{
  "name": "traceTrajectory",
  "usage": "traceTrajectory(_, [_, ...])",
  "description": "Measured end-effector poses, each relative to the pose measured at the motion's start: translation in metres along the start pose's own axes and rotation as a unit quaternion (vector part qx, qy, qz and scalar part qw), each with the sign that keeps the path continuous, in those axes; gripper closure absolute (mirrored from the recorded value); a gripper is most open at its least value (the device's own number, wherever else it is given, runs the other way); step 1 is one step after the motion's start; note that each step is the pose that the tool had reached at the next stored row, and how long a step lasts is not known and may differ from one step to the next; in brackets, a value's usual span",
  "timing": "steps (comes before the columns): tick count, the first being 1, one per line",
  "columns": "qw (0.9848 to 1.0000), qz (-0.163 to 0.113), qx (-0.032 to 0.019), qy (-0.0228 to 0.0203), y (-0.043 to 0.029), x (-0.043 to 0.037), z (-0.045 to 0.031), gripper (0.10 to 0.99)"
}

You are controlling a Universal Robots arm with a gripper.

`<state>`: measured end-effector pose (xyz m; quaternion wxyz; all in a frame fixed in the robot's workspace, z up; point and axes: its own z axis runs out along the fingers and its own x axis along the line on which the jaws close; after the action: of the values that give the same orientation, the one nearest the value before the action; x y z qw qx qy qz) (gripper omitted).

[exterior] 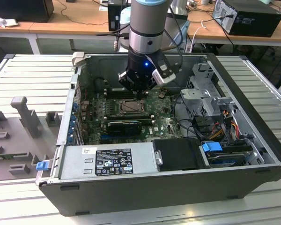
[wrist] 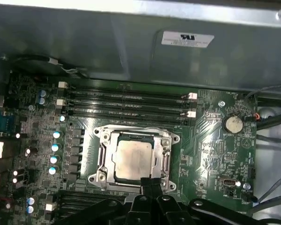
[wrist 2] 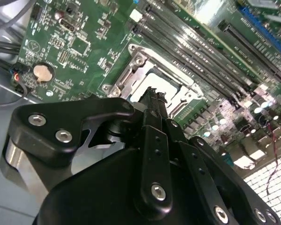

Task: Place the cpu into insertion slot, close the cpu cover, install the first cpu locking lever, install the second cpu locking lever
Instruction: 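Install the second cpu locking lever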

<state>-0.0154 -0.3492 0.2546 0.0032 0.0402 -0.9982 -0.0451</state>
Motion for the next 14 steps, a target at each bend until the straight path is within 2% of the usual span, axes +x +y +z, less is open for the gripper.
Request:
traceTrajectory(4, [0.9999,0.000,-0.0130,-0.0010,-0.0096,0.0054,0.0006,0.980])
traceTrajectory(5, [0.9997,0.000,-0.0246,-0.0019,-0.0121,0.0072,0.0006,0.980])
traceTrajectory(6, [0.9996,0.000,-0.0294,-0.0023,-0.0126,0.0078,0.0010,0.980])
traceTrajectory(11, [0.9995,0.000,-0.0317,-0.0025,-0.0145,0.0095,0.0042,0.980])
traceTrajectory(13, [0.9995,0.000,-0.0317,-0.0020,-0.0164,0.0098,0.0057,0.980])
traceTrajectory(14, [0.9995,0.000,-0.0318,-0.0017,-0.0198,0.0101,0.0067,0.980])
